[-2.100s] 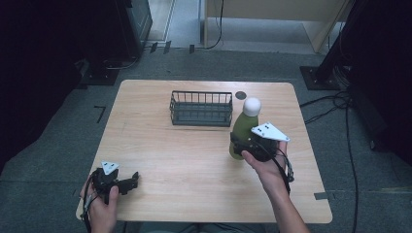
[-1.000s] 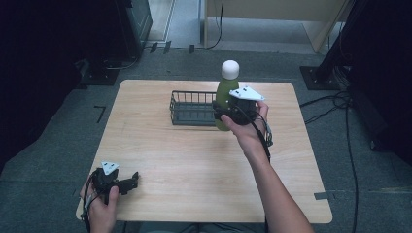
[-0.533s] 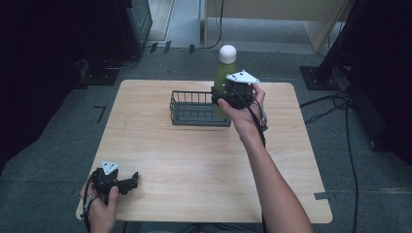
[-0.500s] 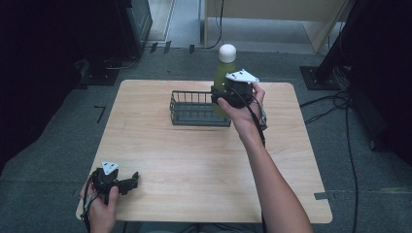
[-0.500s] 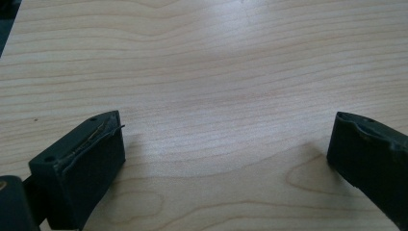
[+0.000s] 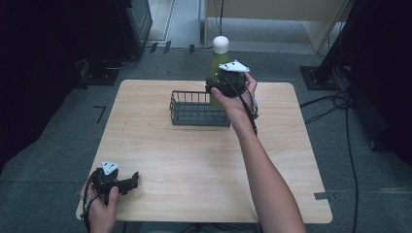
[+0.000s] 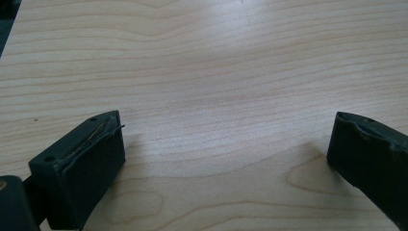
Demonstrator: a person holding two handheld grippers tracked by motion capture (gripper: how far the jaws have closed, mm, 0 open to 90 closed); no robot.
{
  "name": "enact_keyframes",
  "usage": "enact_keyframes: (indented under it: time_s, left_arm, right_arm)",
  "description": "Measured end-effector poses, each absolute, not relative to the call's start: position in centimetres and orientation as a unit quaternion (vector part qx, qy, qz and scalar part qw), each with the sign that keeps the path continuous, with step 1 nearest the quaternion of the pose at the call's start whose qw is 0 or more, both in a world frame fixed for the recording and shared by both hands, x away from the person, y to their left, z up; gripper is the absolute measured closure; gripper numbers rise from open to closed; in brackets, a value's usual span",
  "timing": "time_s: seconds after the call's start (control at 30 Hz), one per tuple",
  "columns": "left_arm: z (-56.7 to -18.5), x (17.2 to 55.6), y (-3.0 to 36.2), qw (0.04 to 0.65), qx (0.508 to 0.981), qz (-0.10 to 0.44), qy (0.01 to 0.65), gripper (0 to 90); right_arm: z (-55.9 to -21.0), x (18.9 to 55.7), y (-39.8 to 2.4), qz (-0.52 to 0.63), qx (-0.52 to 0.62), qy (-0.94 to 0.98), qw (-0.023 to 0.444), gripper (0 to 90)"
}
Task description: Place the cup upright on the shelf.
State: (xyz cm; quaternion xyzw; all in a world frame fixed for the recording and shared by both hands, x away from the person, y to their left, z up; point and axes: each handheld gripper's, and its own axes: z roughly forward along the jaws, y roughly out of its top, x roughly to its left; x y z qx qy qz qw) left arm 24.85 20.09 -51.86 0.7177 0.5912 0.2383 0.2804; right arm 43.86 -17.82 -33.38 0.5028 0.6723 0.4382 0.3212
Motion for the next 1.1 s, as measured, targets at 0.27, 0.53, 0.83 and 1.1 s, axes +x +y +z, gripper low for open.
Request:
enact_keyframes:
  time_s: [0.27, 0.53, 0.83, 1.1]
  left_arm:
    - [-51.9, 24.9, 20.1, 0.28, 0.718, 0.238, 0.591, 0.0]
    - [-51.9, 24.9, 20.1, 0.28, 0.718, 0.238, 0.591, 0.0]
    - [-51.9, 24.9, 20.1, 0.28, 0.718, 0.238, 0.591, 0.0]
    - [-51.9, 24.9, 20.1, 0.28, 0.718, 0.238, 0.591, 0.0]
  right_arm:
    - [-34.7, 45.3, -17.4, 0.434, 0.51, 0.669, 0.322, 20.4]
    - [-36.3, 46.0, -17.6, 0.424, 0.524, 0.665, 0.321, 20.4]
    - [-38.1, 46.3, -18.1, 0.415, 0.53, 0.669, 0.315, 20.3]
    - [-39.1, 46.1, -18.6, 0.415, 0.529, 0.67, 0.313, 20.4]
